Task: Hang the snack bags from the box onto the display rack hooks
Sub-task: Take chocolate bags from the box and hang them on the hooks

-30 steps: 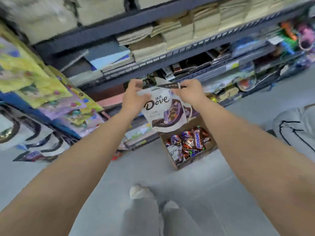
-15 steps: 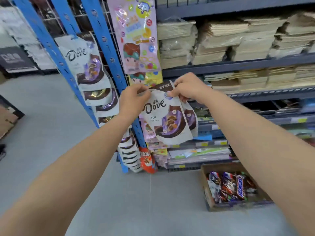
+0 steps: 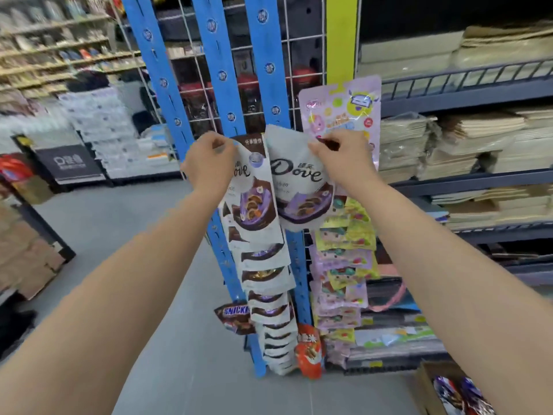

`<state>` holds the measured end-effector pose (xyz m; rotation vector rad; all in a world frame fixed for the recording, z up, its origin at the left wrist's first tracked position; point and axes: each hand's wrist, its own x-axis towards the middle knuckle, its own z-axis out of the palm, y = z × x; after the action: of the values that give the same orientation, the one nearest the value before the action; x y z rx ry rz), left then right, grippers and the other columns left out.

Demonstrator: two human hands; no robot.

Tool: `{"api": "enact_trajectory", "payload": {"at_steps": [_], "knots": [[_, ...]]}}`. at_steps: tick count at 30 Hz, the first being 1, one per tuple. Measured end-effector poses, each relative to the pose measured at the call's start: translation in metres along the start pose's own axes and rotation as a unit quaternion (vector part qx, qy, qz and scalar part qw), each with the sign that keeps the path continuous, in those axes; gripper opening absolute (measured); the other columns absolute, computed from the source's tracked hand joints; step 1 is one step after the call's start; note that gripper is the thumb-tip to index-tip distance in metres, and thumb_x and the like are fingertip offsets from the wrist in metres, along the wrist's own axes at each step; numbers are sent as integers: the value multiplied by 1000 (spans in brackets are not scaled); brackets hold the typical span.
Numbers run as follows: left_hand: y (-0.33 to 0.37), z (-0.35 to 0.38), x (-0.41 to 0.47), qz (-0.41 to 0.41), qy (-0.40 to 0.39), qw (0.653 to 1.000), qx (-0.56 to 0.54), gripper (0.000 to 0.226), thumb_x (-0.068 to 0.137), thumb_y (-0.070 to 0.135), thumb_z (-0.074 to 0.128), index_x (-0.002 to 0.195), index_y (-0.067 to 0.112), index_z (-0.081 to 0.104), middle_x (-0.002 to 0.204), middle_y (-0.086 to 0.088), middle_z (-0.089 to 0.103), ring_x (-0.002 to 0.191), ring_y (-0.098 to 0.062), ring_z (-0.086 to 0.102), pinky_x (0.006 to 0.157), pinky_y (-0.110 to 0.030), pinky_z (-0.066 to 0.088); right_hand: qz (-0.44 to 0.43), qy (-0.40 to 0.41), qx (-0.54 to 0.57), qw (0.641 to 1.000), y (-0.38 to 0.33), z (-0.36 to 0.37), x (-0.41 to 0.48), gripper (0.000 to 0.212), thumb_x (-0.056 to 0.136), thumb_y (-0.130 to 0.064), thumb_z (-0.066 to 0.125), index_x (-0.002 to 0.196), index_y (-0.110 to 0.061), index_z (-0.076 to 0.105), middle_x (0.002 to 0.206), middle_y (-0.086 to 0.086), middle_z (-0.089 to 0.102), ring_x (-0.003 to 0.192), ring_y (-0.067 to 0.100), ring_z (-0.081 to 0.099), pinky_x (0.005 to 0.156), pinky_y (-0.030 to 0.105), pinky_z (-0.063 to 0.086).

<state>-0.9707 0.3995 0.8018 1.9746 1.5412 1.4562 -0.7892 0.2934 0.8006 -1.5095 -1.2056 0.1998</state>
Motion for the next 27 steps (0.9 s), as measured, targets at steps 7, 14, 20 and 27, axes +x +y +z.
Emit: {"api": "enact_trajectory", "payload": {"at_steps": [7, 14, 20, 27], "knots": [[-16, 21, 60, -5, -14, 1000, 28, 17, 85, 31, 51, 83, 28, 67, 95, 6, 70, 87, -23, 65, 89, -47, 48, -101, 198, 40, 974, 2, 11, 41, 27, 84, -22, 59, 74, 3, 58, 64, -6, 44, 70, 16, 43, 61, 23, 32], [-15, 41, 77, -6, -3, 998, 63, 23, 87, 27, 54, 96, 23, 75, 95, 1, 74, 88, -26, 64, 93, -42, 46, -84, 137, 140, 977, 21, 16, 79, 24, 72, -21, 61, 67, 3, 59, 57, -6, 45, 61, 14, 41, 61, 25, 33], [-20, 46, 83, 11, -33, 998, 59, 22, 86, 27, 55, 93, 23, 75, 93, 4, 73, 88, -22, 64, 86, -38, 50, -81, 67, 125, 987, 26, 38, 93, 19, 69, -23, 63, 55, -12, 57, 50, -14, 44, 59, 11, 39, 60, 24, 33], [-26, 42, 100, -23, -129, 991, -37, 18, 85, 21, 59, 69, 23, 66, 72, 14, 60, 66, -15, 53, 72, -31, 47, -73, 48, 83, 993, 19, 57, 95, 19, 69, -25, 63, 58, -11, 58, 51, -9, 43, 57, 9, 40, 61, 26, 34]]}}
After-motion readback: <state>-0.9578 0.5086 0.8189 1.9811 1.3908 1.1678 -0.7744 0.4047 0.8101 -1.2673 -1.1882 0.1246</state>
